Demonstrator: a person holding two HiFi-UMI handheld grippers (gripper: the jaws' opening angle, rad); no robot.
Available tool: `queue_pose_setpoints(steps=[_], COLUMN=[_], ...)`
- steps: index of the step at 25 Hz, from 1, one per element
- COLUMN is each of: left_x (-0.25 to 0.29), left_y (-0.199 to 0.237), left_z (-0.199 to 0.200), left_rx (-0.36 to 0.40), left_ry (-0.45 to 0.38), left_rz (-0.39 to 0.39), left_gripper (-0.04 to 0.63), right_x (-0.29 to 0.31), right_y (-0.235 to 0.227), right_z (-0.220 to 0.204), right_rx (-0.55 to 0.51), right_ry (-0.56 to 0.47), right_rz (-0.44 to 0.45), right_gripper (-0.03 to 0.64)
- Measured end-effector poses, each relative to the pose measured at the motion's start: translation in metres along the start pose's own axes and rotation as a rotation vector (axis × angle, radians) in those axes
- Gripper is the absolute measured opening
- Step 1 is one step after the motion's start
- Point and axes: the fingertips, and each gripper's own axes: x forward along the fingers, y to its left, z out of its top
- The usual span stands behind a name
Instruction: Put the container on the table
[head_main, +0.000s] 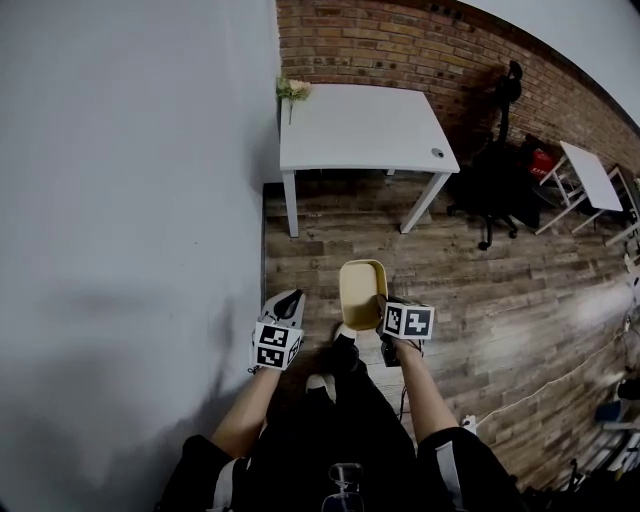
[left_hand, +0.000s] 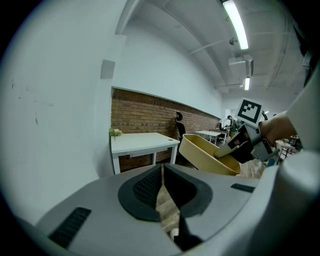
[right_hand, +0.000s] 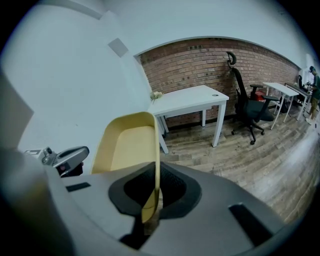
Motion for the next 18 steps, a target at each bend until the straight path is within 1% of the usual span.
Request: queue_pose_setpoints(steps=[3, 7, 18], left_x=[0.015, 0.043, 0.139], left_y=[0.009, 0.034, 0.085], left_z=[0.000, 0.007, 0.067], left_rx=[-0.003, 0.002, 0.001], left_ry=[0.013, 0.024, 0.009], left_rz=[0.008, 0.021, 0.088], left_gripper=[0.028, 0.028, 0.028], right_x=[0.018, 0.052, 0.121], right_y=[-0.004, -0.005, -0.034], right_z=[0.012, 0.039, 0.153], right_rx=[0.004, 0.006, -0.015], right_ry=[0.008, 0.008, 0.004], right_rz=[0.007, 0.024, 0.069], right_gripper=[0.026, 0.026, 0.026])
